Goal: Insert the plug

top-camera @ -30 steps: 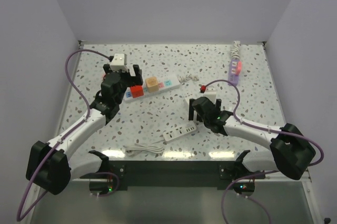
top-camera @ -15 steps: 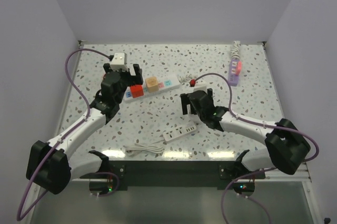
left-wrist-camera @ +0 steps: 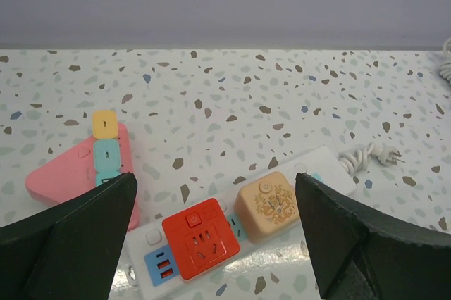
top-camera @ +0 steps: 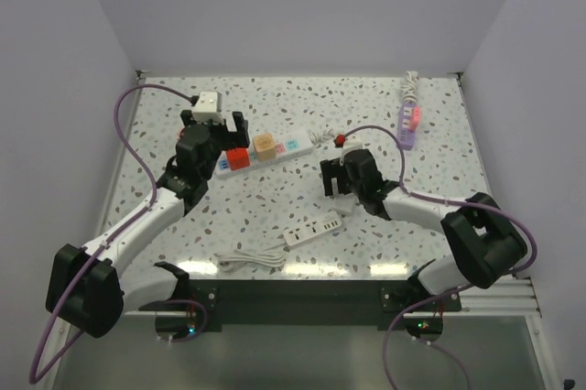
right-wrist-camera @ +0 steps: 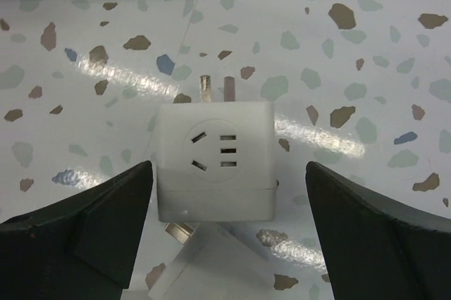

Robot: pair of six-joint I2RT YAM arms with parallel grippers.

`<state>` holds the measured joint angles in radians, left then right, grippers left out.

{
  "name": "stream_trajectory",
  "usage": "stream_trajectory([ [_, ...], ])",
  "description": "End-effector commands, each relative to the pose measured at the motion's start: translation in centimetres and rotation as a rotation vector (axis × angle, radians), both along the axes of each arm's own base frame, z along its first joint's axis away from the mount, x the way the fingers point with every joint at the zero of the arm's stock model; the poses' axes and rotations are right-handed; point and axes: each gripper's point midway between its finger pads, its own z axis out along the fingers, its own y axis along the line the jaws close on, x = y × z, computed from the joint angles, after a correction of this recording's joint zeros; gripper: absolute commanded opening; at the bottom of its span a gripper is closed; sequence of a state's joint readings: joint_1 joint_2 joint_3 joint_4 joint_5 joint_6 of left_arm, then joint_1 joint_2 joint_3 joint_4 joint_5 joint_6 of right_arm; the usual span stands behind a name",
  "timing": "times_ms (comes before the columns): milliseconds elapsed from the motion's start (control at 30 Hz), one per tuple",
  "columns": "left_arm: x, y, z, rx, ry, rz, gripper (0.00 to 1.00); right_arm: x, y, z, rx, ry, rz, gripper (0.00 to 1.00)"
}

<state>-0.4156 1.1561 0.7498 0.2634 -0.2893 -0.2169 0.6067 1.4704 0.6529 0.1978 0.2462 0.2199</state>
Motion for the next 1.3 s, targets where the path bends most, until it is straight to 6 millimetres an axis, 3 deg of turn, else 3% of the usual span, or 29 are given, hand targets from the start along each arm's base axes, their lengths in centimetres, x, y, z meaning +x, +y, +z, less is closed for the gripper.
stream_trajectory([
  [0, 0.3, -1.0, 2.0, -0.006, -0.050, -0.047, 1.00, 0.1, 2.8, 1.1, 0.078, -0.039, 0.160, 0.91],
  [133, 0.2, -1.2, 2.1, -0.007, -0.059, -0.063, 1.00, -0.2, 3.0, 0.5, 0.069, 0.007, 0.169, 0.75],
  [167, 0.2, -1.4, 2.3, -0.010, -0.069, -0.071, 1.00, -0.2, 3.1, 0.4, 0.071, 0.016, 0.169, 0.69],
  [200, 0.1, -1.5, 2.1, -0.009, -0.067, -0.082, 1.00, -0.5, 3.0, 0.0, 0.066, 0.040, 0.170, 0.55],
  [267, -0.1, -2.4, 2.6, -0.013, -0.092, -0.134, 1.00, -0.2, 3.6, 1.1, 0.087, 0.042, 0.180, 0.44],
  [333, -0.4, -2.9, 3.1, -0.020, -0.131, -0.173, 1.00, -0.2, 3.8, 2.2, 0.109, 0.056, 0.184, 0.20],
  [367, -0.6, -3.5, 3.3, -0.014, -0.148, -0.211, 1.00, 0.9, 3.9, 4.7, 0.145, 0.015, 0.171, 0.00],
  [400, -1.0, -3.7, 3.0, -0.010, -0.156, -0.233, 1.00, 0.7, 4.2, 5.5, 0.179, 0.036, 0.190, 0.00],
  [433, -1.3, -3.9, 4.0, -0.016, -0.199, -0.251, 1.00, 1.5, 4.9, 8.0, 0.219, 0.010, 0.217, 0.00],
  [500, -2.2, -4.6, 3.8, 0.010, -0.228, -0.319, 1.00, 1.3, 5.2, 9.5, 0.272, 0.065, 0.279, 0.00],
  [533, -2.8, -4.8, 5.2, 0.008, -0.293, -0.344, 1.00, 2.1, 5.8, 11.9, 0.306, 0.041, 0.309, 0.00],
  [600, -4.2, -5.7, 4.8, 0.042, -0.342, -0.431, 1.00, 2.0, 5.9, 12.3, 0.364, 0.129, 0.387, 0.00],
  [633, -4.9, -5.9, 5.9, 0.065, -0.413, -0.459, 1.00, 2.6, 6.4, 14.5, 0.405, 0.118, 0.439, 0.00],
  [700, -6.6, -7.2, 5.4, 0.112, -0.464, -0.582, 1.00, 2.2, 6.3, 14.7, 0.494, 0.224, 0.528, 0.00],
  [733, -7.7, -7.7, 6.3, 0.129, -0.527, -0.629, 1.00, 2.4, 6.6, 16.8, 0.527, 0.212, 0.589, 0.00],
  [867, -11.7, -10.3, 5.8, 0.229, -0.658, -0.884, 1.00, 0.6, 7.5, 18.7, 0.624, 0.291, 0.748, 0.00],
  [1067, -13.4, -12.3, 4.5, 0.335, -0.716, -1.095, 1.00, -3.5, 7.6, 20.8, 0.710, 0.341, 0.863, 0.00],
  [1100, -13.5, -12.8, 5.1, 0.351, -0.732, -1.133, 1.00, -3.8, 7.5, 21.0, 0.718, 0.336, 0.869, 0.00],
  [1133, -13.2, -13.2, 3.5, 0.373, -0.678, -1.180, 1.00, -4.4, 7.5, 20.6, 0.730, 0.359, 0.865, 0.00],
  [1267, -13.7, -14.0, 3.3, 0.388, -0.682, -1.279, 0.99, -6.7, 7.6, 21.1, 0.754, 0.398, 0.912, 0.00],
])
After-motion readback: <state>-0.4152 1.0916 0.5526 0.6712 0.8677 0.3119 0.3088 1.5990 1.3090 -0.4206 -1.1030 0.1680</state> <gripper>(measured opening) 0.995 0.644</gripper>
